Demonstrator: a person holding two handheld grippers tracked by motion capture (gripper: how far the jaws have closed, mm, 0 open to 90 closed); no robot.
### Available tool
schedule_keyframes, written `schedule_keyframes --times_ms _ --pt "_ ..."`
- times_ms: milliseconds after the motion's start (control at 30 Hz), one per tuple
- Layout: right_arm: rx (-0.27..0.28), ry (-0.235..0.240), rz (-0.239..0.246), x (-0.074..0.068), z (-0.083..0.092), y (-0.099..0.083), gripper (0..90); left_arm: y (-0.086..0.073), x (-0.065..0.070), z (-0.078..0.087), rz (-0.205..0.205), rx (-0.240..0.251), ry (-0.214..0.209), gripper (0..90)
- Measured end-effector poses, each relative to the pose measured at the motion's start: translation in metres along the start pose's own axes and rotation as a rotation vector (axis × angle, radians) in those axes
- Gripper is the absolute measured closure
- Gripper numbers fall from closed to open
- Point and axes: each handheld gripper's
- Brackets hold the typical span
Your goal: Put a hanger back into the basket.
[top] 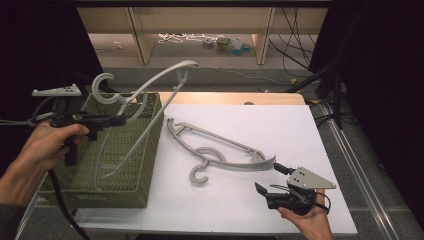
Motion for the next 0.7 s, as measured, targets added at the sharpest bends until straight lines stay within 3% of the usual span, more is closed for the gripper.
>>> schedule_keyframes --times_ms 67,300,467,700 --pt "-0.01 0.008 -0.006 0.0 0.0 0.0 16.7 -0.001 -0.012 0.008 -0.006 -0.004 0.053 79.6" --pt "-0.015 0.018 -0.006 0.0 0.0 0.0 16.8 -0.006 -0.035 0.017 -0.008 -0.028 0.125 79.7" --pt "-0.016 0.016 -0.004 0.0 0.0 0.0 16.8 -0.015 -0.052 0.021 0.004 -0.037 0.157 79.6" --pt "-0.019 0.019 -0.003 0.0 0.0 0.0 16.7 -0.027 -0.067 0.025 0.008 -0.041 0.157 79.6"
Point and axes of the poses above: each handheld gripper's, and its own axes: z roughly backward along the jaws, y roughly out of its top, x roughly to its right
